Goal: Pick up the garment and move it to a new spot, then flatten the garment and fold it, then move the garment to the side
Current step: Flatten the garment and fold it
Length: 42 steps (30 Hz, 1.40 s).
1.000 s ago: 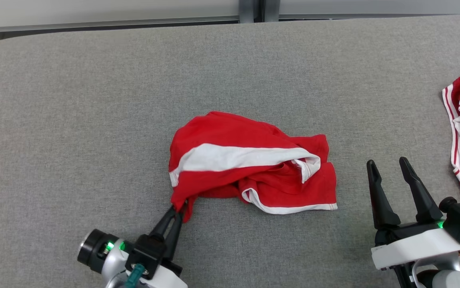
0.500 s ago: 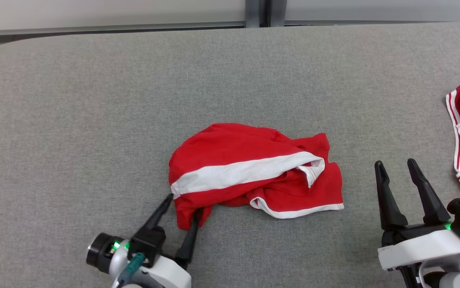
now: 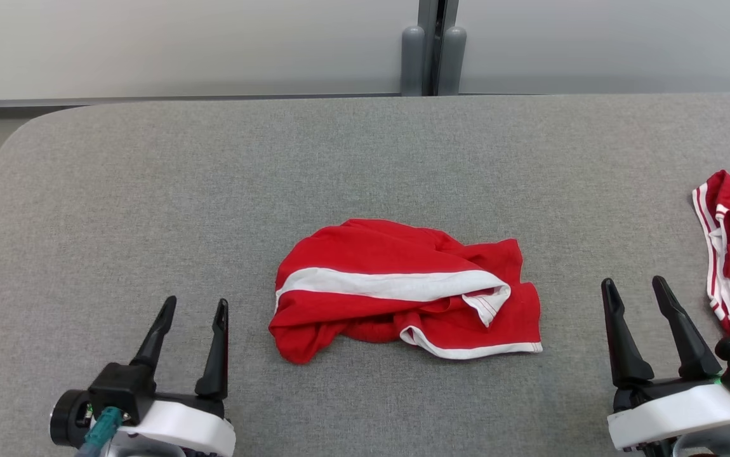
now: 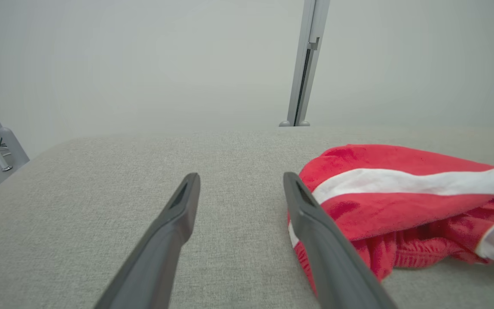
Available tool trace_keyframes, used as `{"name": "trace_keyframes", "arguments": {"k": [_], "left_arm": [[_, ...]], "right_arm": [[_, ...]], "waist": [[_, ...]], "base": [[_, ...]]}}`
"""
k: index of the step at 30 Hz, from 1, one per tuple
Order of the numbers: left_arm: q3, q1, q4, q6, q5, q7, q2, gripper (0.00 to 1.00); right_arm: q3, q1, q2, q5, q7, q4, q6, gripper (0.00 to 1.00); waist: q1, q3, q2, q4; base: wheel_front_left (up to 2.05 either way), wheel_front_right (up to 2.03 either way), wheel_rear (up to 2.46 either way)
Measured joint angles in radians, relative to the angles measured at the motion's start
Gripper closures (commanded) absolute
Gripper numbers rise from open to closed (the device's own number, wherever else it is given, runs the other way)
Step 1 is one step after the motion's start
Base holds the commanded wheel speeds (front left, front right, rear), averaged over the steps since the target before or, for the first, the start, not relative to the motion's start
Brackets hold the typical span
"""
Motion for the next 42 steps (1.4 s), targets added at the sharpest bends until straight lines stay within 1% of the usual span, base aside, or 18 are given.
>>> {"name": "trace_keyframes", "arguments": {"k": [5,10,15,19,35,40,41,42], "left_arm": [[0.081,0.002,-0.061,-0.026,-0.056,0.000,-0.006,0.00],[0.110,-0.016,-0.093,-0.053,-0.074,0.000,0.004,0.00],[0.108,-0.016,-0.104,-0.064,-0.086,0.018,0.019,0.00],[0.095,0.012,-0.105,-0.063,-0.095,0.041,0.016,0.00],[0.086,0.020,-0.095,-0.056,-0.103,0.045,0.022,0.00],[0.080,0.004,-0.093,-0.061,-0.103,0.044,0.022,0.00],[0.075,-0.008,-0.091,-0.064,-0.103,0.042,0.021,0.00],[0.070,-0.015,-0.089,-0.065,-0.103,0.041,0.019,0.00]], "right_arm": [[-0.013,0.019,-0.004,-0.001,0.011,-0.010,0.000,0.00],[-0.015,0.042,-0.010,-0.004,0.024,-0.019,0.000,0.00],[0.002,0.060,-0.017,-0.012,0.042,-0.030,0.000,0.00],[0.015,0.069,-0.027,-0.013,0.053,-0.035,0.000,0.00],[0.032,0.073,-0.033,-0.008,0.062,-0.031,0.000,0.00],[0.073,0.062,-0.043,-0.020,0.077,-0.004,0.000,0.00],[0.114,0.046,-0.053,-0.031,0.086,0.030,0.000,0.00],[0.134,0.038,-0.053,-0.031,0.088,0.048,0.000,0.00]], "waist": [[0.0000,-0.031,0.0000,0.003],[0.0000,-0.059,0.0000,0.001],[0.0000,-0.087,0.0000,-0.008],[0.0000,-0.103,0.0000,-0.017],[0.0000,-0.096,0.0000,-0.013],[0.0000,-0.085,0.0000,-0.007],[0.0000,-0.075,0.0000,-0.001],[0.0000,-0.070,0.0000,0.003]], "base": [[0.00,0.00,0.00],[0.00,0.00,0.00],[0.00,0.00,0.00],[0.00,0.00,0.00],[0.00,0.00,0.00],[0.00,0.00,0.00],[0.00,0.00,0.00],[0.00,0.00,0.00]]}}
